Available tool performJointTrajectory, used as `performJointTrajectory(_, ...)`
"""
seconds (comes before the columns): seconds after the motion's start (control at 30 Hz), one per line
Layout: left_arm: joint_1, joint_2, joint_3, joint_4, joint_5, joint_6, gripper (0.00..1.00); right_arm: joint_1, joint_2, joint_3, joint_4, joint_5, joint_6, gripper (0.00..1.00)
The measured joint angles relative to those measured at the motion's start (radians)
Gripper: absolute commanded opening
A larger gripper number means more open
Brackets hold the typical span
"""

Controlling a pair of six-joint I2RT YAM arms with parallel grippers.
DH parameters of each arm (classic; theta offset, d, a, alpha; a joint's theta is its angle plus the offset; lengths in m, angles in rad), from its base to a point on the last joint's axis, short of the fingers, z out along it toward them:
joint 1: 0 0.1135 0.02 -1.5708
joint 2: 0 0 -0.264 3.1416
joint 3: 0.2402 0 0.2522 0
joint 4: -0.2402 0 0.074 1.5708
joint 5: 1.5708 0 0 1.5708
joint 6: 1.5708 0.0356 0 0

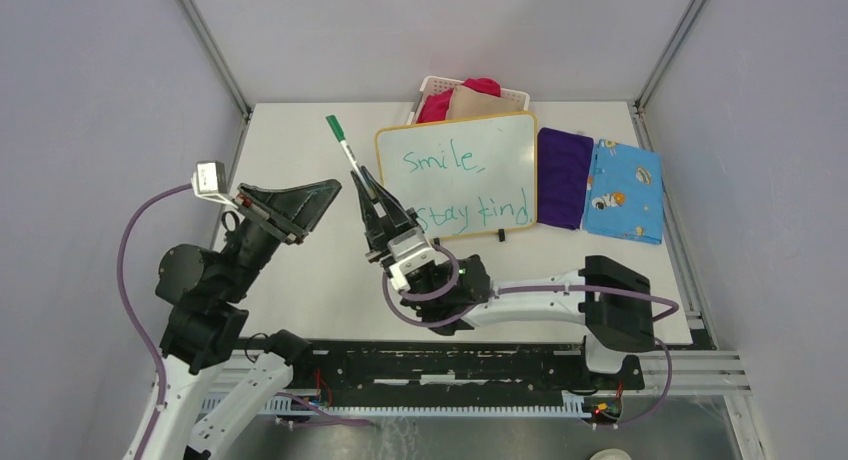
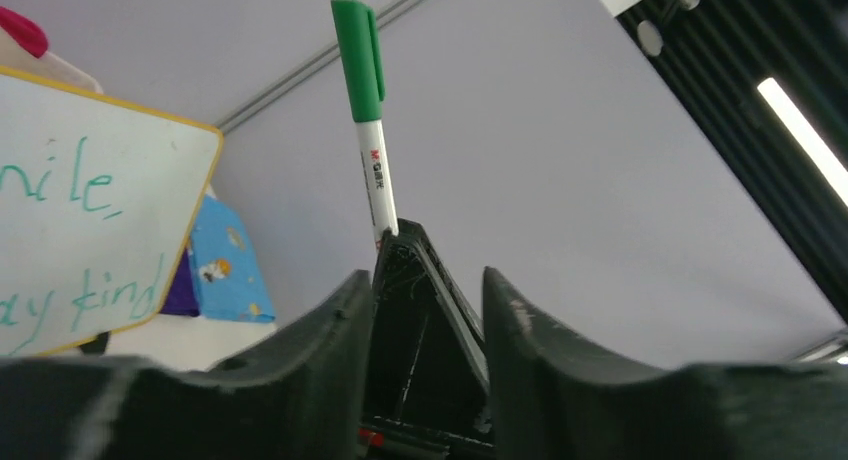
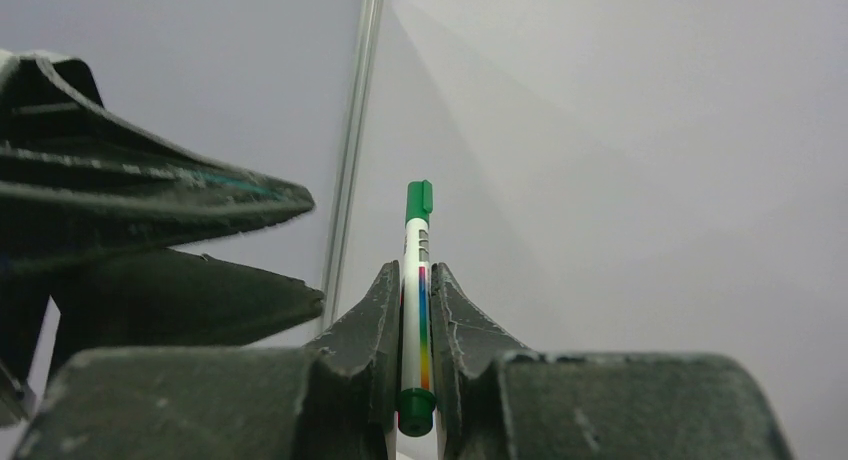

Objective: Write a sentence on the whiteboard
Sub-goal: Close the whiteboard marker at the center of the board, then place the whiteboard marker at the center of the board.

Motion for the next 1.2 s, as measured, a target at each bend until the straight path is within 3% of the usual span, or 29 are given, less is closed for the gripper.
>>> performJointTrajectory(0.17, -0.003, -0.016, 0.056, -0.124, -0.016, 0.059, 0.83, 0.016, -0.165, -0.226, -0.007, -0.004, 0.03, 0.0)
performJointTrajectory(0.23, -0.003, -0.026, 0.079, -0.173, -0.039, 0.08, 0.87, 0.024, -0.24, -0.304, -0.012, 0.006, 0.043, 0.0)
performJointTrajectory(0.4, -0.003, -0.083, 0.104, -0.293, -0.163, 0.162, 0.91, 0.028, -0.472, -0.504, -0.101, 0.069, 0.121, 0.0)
performJointTrajectory(0.63, -0.003, -0.155, 0.037, -0.381, -0.376, 0.361, 0.92, -0.013, -0.708, -0.703, -0.459, 0.125, 0.442, 0.0)
performJointTrajectory(0.83, -0.003, -0.086, -0.101, -0.439, -0.499, 0.531, 0.93, -0.123, -0.796, -0.936, -0.742, 0.081, 0.842, 0.0)
performJointTrajectory(0.97, -0.003, -0.058, -0.167, -0.438, -0.525, 0.589, 0.93, -0.204, -0.832, -1.061, -0.819, 0.037, 1.079, 0.0)
performJointTrajectory(1.2, -0.003, -0.024, -0.199, -0.422, -0.533, 0.689, 0.93, -0.285, -0.777, -1.085, -0.862, -0.06, 1.308, 0.0)
